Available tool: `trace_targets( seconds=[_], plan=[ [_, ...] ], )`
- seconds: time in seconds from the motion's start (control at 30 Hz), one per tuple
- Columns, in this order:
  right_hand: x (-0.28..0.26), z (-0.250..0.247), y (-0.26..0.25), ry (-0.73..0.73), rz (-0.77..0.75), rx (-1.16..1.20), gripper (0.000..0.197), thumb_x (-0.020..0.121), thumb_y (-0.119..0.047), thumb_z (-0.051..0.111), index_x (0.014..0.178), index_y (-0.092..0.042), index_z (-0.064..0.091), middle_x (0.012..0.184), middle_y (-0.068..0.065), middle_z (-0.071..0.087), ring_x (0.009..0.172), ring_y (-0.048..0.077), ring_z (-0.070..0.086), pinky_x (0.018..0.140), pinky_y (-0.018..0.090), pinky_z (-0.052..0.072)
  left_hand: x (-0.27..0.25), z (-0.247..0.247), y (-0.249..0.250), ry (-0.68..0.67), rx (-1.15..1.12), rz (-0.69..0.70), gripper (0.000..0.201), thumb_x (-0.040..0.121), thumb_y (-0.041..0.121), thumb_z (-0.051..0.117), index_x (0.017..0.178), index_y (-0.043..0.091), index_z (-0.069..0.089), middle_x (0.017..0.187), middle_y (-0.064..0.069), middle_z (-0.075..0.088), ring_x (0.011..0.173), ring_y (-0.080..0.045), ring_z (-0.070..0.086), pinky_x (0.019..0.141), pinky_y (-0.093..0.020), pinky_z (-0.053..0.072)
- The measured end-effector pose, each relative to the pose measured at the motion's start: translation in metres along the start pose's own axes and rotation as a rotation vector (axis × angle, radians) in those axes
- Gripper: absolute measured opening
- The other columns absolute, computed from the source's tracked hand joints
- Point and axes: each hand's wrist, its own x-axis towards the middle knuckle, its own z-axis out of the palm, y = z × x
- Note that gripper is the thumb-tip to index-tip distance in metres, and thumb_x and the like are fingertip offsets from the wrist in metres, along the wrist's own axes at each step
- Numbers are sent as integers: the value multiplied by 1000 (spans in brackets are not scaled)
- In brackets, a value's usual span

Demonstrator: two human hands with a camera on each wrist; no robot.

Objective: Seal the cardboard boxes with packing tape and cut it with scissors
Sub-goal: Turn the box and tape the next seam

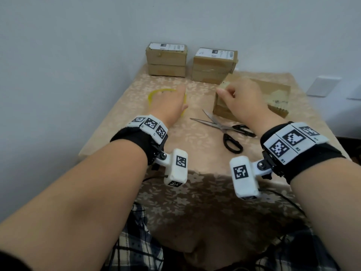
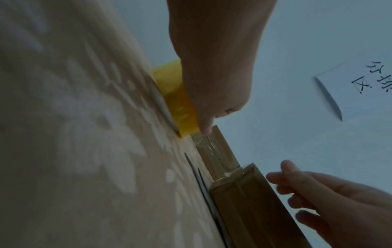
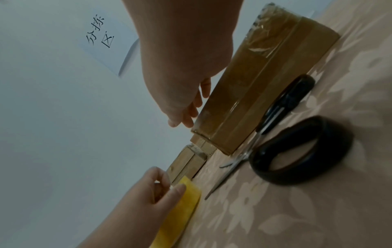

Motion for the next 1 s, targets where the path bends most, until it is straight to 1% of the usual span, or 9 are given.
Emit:
trace_targets(
  seconds=[0.1, 0.23, 0.3, 0.43, 0.63, 0.73, 0.8, 0.9, 1.0],
  plan=[
    [0, -10, 8, 125, 65, -45, 23, 95, -35, 53, 91, -17, 65, 91, 3, 50, 92, 24, 51, 82, 36, 41, 5, -1, 9, -75, 72, -65, 28, 97, 27, 45, 118, 9, 46, 119, -15, 55, 112, -34, 48, 92, -43, 35],
    [-7, -32, 28, 160, 196, -172, 32, 97, -38, 44, 115, -20, 64, 119, 10, 52, 114, 31, 45, 97, 41, 32, 15, -14, 28, 140, -155, -46, 22, 94, 23, 47, 114, 13, 51, 122, -9, 42, 113, -28, 39, 97, -36, 32],
    [-12, -40, 39, 73, 290, -207, 39, 98, -43, 39, 123, -23, 60, 131, 12, 47, 124, 32, 37, 104, 46, 26, 19, -22, 44, 160, -383, 59, 30, 98, 23, 44, 126, 15, 50, 130, -7, 41, 120, -23, 39, 102, -32, 31],
    [-27, -49, 66, -213, 400, -96, 47, 103, -42, 26, 143, -21, 42, 149, 16, 36, 140, 33, 25, 111, 44, 22, 23, -21, 74, -110, -480, 138, 44, 102, 30, 34, 145, 20, 35, 153, -6, 26, 140, -24, 24, 113, -38, 22],
    [-45, -50, 73, -213, 446, 267, 60, 103, -41, 31, 154, -14, 13, 158, 4, 24, 142, 22, 26, 106, 26, 22, 28, -5, 79, -105, -628, 47, 39, 103, 33, 29, 120, 13, 57, 117, -6, 62, 104, -20, 56, 88, -33, 45],
    [-42, -45, 80, -47, 456, 453, 67, 96, -34, 53, 151, -16, 19, 144, 3, 45, 129, 24, 46, 101, 27, 36, 31, -3, 80, -19, -831, -153, 35, 98, 39, 42, 119, 12, 48, 112, 0, 58, 99, -14, 55, 85, -32, 46],
    [-41, -41, 81, 16, 419, 598, 77, 92, -21, 62, 152, -24, 13, 132, -7, 52, 114, 14, 55, 89, 15, 44, 33, 0, 75, 1, -1032, -275, 54, 91, 45, 55, 128, 11, 35, 115, 0, 53, 104, -16, 55, 93, -38, 48],
    [-35, -36, 80, 89, 365, 757, 93, 86, -3, 66, 153, -26, 6, 149, -5, 36, 122, 9, 49, 103, 32, 44, 33, -5, 66, -52, -1234, -307, 104, 68, 60, 74, 147, 22, 16, 135, -3, 48, 118, -20, 54, 100, -44, 46],
    [-31, -34, 71, 117, 319, 765, 78, 82, 2, 67, 145, -18, 26, 134, -4, 46, 121, 13, 49, 103, 39, 45, 27, -17, 54, -170, -1298, -220, 96, 67, 50, 78, 143, 19, 29, 131, 1, 56, 110, -9, 61, 93, -33, 52]
  ],
)
